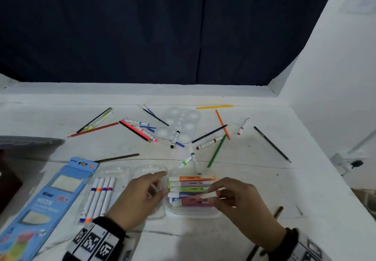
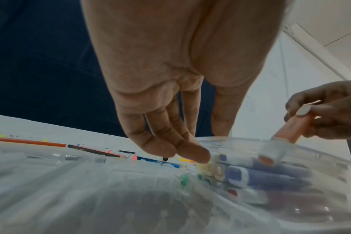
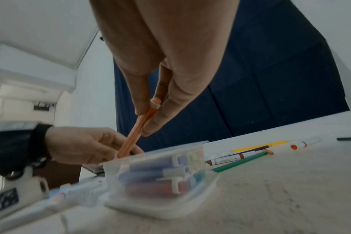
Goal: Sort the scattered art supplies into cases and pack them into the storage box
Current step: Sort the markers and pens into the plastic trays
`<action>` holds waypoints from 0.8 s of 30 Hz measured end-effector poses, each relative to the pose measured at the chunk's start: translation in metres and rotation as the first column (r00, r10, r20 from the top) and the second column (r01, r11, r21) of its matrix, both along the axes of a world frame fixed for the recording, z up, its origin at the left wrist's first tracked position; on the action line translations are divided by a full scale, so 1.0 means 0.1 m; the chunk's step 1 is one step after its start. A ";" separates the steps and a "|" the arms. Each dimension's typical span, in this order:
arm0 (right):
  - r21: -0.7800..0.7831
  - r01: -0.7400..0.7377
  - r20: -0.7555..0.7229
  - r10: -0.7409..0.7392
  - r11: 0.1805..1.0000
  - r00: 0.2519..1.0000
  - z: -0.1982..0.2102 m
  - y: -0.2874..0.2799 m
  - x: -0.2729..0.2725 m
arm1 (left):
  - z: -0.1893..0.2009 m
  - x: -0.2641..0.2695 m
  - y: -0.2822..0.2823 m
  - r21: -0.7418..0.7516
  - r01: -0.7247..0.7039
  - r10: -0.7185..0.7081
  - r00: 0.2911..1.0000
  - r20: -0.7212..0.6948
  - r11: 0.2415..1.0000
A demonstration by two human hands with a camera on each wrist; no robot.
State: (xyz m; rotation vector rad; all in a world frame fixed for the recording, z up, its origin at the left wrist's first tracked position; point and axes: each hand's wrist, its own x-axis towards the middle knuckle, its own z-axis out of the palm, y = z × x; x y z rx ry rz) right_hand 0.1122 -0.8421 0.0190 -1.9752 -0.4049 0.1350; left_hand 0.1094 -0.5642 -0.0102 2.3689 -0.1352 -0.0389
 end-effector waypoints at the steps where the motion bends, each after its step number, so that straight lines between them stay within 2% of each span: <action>1: -0.008 -0.003 0.024 0.003 1.000 1.000 -0.02 0.02 -0.02 | 0.00 0.00 0.00 -0.004 -0.001 0.001 1.000 -0.001 1.000; 4: -0.031 -0.011 0.063 0.013 0.999 0.998 -0.05 0.06 -0.06 | 0.01 -0.01 -0.01 -0.022 0.003 -0.003 1.000 -0.007 1.000; 8: -0.161 -0.041 0.204 0.074 0.986 0.976 -0.07 0.07 -0.09 | 0.03 -0.02 -0.03 -0.046 0.018 -0.018 1.000 -0.005 0.999; 15: -0.120 0.060 0.235 -0.030 0.991 0.971 -0.10 0.11 -0.06 | 0.02 -0.03 -0.01 -0.070 0.030 -0.029 1.000 0.009 0.997; 18: -0.238 0.086 0.282 -0.016 0.967 0.959 -0.18 0.09 -0.02 | 0.00 -0.02 0.00 -0.062 0.040 -0.039 0.999 0.015 0.997; 21: -0.408 0.109 0.379 0.060 0.906 0.924 -0.24 0.04 0.03 | -0.01 -0.01 0.02 -0.055 0.050 -0.050 0.999 0.004 0.997; 24: -0.490 0.111 0.382 0.098 0.864 0.919 -0.27 0.02 0.02 | -0.01 -0.01 0.01 -0.073 0.046 -0.046 0.999 -0.001 0.996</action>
